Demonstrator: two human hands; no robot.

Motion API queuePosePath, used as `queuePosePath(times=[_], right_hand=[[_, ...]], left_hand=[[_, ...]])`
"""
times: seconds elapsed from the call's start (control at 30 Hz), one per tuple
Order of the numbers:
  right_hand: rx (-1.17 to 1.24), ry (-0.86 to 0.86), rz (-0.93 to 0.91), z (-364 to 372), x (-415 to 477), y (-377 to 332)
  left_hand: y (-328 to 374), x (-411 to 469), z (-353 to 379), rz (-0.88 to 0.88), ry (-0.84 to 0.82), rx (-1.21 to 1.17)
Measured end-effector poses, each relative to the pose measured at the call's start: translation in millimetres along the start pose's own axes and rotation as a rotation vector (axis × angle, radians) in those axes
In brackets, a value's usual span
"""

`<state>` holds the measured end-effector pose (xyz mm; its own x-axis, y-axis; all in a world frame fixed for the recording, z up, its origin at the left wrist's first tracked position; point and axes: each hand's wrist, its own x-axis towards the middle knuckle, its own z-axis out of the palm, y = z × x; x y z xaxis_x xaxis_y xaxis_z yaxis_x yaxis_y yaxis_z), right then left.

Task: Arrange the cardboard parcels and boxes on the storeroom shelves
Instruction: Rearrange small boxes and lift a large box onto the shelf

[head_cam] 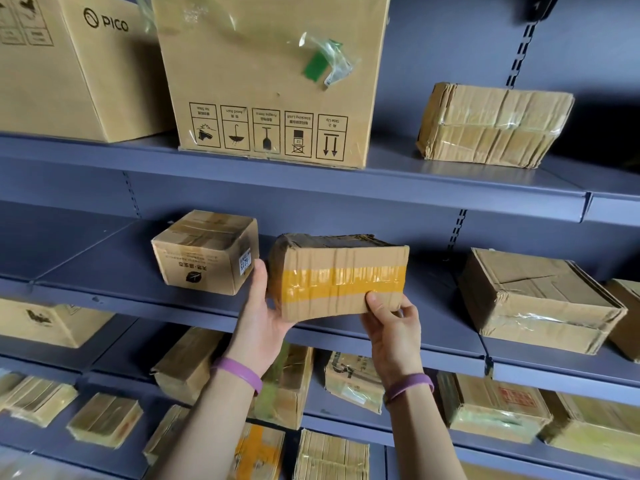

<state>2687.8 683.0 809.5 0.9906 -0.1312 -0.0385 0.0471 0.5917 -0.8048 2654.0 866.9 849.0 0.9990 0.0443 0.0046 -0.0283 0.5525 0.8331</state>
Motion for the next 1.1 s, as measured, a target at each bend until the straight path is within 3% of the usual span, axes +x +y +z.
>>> queuePosePath(times=[0.27, 0.37, 0.53, 0.7, 0.8, 0.97, 1.1], right_hand=[[-0.049, 0.041, -0.048, 4, -7, 2], [0.054, 0.004, 0.071, -4, -6, -2], [0.111, -0.079, 0.250, -1, -5, -13], [0.191, -0.214, 0.349, -1, -10, -19], [0.172, -0.218, 0.306, -6, -10, -11], [0.090, -0.296, 0.204, -11, -11, -6], [-0.029, -0.274, 0.072, 1, -13, -6]], left_hand=[[-7, 0, -8, -0.034, -0.021, -0.044], [2, 0, -14, -0.042, 0.025, -0.147], [5, 0, -22, -0.105, 0.156, -0.101], [13, 0, -30, -0.161, 0.061, -0.265], [14, 3, -31, -0.151, 0.082, -0.210], [10, 10, -29, -0.062, 0.266, -0.069], [11, 6, -17, -0.001, 0.194, 0.026]])
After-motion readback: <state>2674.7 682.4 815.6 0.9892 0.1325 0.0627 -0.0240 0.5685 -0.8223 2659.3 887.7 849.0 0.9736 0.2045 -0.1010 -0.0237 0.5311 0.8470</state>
